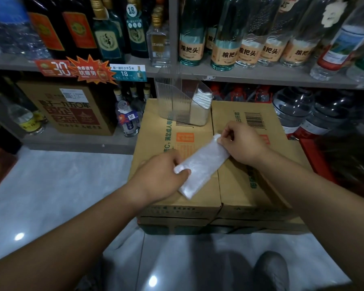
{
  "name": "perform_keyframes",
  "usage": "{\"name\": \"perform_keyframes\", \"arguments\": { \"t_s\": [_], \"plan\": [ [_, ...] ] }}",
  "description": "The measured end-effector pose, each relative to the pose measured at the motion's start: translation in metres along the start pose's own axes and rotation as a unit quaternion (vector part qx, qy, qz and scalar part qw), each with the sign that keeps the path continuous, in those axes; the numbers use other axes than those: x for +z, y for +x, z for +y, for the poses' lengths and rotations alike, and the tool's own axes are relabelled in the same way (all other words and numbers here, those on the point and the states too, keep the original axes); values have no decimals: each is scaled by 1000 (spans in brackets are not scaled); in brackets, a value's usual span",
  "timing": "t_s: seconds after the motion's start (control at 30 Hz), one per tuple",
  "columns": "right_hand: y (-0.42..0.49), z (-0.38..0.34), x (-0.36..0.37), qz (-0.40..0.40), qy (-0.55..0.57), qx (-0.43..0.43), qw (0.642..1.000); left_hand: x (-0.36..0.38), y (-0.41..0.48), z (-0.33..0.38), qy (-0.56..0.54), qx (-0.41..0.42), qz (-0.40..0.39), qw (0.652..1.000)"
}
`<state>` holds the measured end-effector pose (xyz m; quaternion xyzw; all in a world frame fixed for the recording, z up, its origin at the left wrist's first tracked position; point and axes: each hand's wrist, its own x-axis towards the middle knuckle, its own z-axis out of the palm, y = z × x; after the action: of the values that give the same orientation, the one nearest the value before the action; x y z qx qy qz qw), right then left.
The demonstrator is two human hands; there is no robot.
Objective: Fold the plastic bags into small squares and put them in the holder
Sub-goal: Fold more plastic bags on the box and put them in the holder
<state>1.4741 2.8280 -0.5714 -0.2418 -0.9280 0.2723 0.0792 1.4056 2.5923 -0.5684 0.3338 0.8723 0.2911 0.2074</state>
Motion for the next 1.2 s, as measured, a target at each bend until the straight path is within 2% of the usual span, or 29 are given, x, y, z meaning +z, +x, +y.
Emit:
{"name": "perform_keyframes", "arguments": {
  "t_s": [0.17, 0.23, 0.3, 0.4, 0.53, 0.7, 0.8, 0.9, 0.93, 1.0, 1.07, 1.13, 1.2],
  "plan": [
    [-17, -6, 8, 17, -38, 8, 999, -19, 2, -16, -76, -45, 125, 988],
    [-24, -7, 12, 33, -32, 9, 999, -18, 1, -22, -44, -20, 171, 984],
    [-29, -8, 13, 50, -25, 8, 998, -13, -5, -23, 22, 41, 198, 979],
    [-36, -9, 12, 58, -9, 1, 998, 2, -16, -16, 144, 107, 120, 976],
    [-43, -5, 9, 53, -64, -16, 996, 16, -20, -24, 258, 78, -1, 963],
    [-41, 0, 8, 56, -147, -1, 988, 18, -20, -28, 311, 65, -41, 947],
    [-41, 2, 2, 103, -177, 24, 978, 21, -20, -27, 332, 59, -46, 940],
    [-54, -16, 1, 158, -163, -80, 971, 22, -20, -26, 337, 59, -37, 939],
    [-61, -26, 4, 136, -160, -135, 968, 23, -21, -26, 337, 58, -34, 939],
    [-74, -39, 18, -6, -182, -225, 957, 24, -20, -26, 336, 57, -31, 940],
    [-80, -41, 32, -149, -221, -240, 933, 25, -20, -27, 334, 59, -28, 940],
    [-79, -31, 34, -194, -244, -215, 926, 25, -20, -28, 333, 61, -28, 940],
    [-75, -18, 26, -190, -251, -182, 931, 25, -20, -29, 331, 63, -21, 941]
  ]
}}
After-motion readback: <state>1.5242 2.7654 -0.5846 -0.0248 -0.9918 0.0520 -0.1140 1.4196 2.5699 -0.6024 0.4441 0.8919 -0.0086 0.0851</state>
